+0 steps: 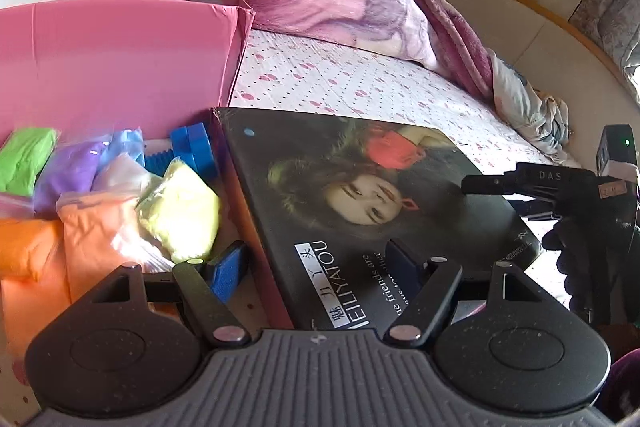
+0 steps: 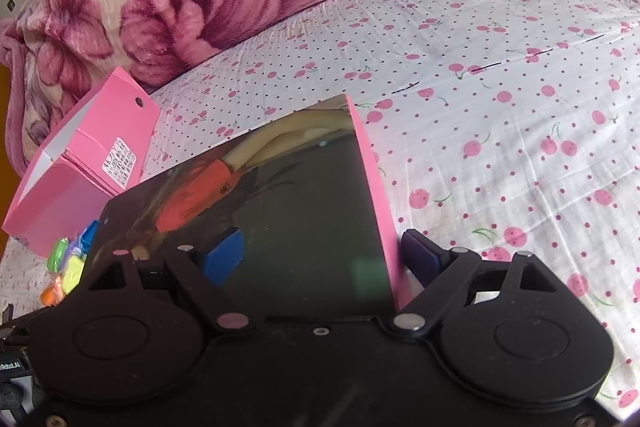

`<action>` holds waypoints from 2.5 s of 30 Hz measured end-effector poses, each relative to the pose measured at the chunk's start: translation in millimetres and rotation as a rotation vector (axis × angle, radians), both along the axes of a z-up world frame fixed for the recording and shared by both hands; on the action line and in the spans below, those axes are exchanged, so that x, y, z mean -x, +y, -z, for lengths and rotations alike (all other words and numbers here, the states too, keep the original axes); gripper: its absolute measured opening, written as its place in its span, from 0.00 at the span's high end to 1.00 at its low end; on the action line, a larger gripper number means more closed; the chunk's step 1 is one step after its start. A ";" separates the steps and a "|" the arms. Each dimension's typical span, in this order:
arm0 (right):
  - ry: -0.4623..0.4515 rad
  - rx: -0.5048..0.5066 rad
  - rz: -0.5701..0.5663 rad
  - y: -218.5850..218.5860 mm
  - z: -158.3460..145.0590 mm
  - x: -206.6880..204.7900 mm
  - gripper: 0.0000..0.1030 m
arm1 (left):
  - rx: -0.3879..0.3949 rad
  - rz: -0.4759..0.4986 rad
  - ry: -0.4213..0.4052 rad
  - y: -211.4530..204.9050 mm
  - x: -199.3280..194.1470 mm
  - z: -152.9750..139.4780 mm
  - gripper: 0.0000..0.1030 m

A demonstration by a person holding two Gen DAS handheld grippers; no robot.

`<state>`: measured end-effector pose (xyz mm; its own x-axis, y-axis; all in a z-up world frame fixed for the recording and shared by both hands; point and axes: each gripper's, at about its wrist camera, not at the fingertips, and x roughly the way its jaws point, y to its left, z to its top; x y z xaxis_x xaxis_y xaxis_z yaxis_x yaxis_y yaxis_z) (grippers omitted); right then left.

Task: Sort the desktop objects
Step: 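Grasp the black album case with the left tool beside the box, then carry the black album case with the left tool toward the box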

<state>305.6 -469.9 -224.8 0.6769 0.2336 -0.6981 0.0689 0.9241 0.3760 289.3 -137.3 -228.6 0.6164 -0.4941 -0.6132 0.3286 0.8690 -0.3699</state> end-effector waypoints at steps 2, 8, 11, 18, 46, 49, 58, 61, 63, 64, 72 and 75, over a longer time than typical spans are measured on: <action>-0.001 0.003 0.018 -1.9 0.5 0.9 0.16 | -0.012 -0.036 -0.018 3.6 -2.3 1.3 0.27; -0.010 0.007 -0.004 0.6 0.9 1.2 0.15 | -0.047 0.007 -0.051 -3.8 -3.3 1.3 0.27; -0.014 0.013 -0.016 -0.3 -2.5 4.8 0.15 | -0.124 0.035 -0.092 -13.8 1.4 -6.4 0.27; -0.052 0.027 -0.033 -4.2 -23.0 24.3 0.15 | -0.132 0.073 -0.126 -16.9 6.9 -20.8 0.27; -0.268 0.074 -0.059 125.3 -149.4 25.2 0.15 | 0.046 -0.167 -0.287 114.0 37.4 -125.3 0.25; -0.293 0.059 -0.084 144.5 -157.2 12.9 0.15 | 0.041 -0.199 -0.303 132.4 34.8 -132.9 0.25; -0.314 0.035 -0.134 196.6 -163.1 -19.9 0.14 | 0.009 -0.268 -0.331 182.6 9.0 -140.8 0.25; -0.313 0.040 -0.141 212.8 -165.0 -33.9 0.14 | 0.013 -0.280 -0.330 200.2 -2.2 -137.2 0.25; -0.309 0.047 -0.146 224.3 -165.9 -44.6 0.14 | 0.019 -0.290 -0.327 210.5 -10.3 -131.8 0.25; -0.308 0.051 -0.149 230.0 -166.4 -49.9 0.14 | 0.030 -0.299 -0.316 216.9 -15.1 -127.5 0.25; -0.286 0.104 -0.191 273.1 -169.3 -98.7 0.14 | 0.097 -0.377 -0.252 254.0 -57.8 -106.5 0.25; -0.275 0.112 -0.194 283.7 -167.1 -114.8 0.14 | 0.112 -0.396 -0.244 263.6 -68.3 -103.3 0.25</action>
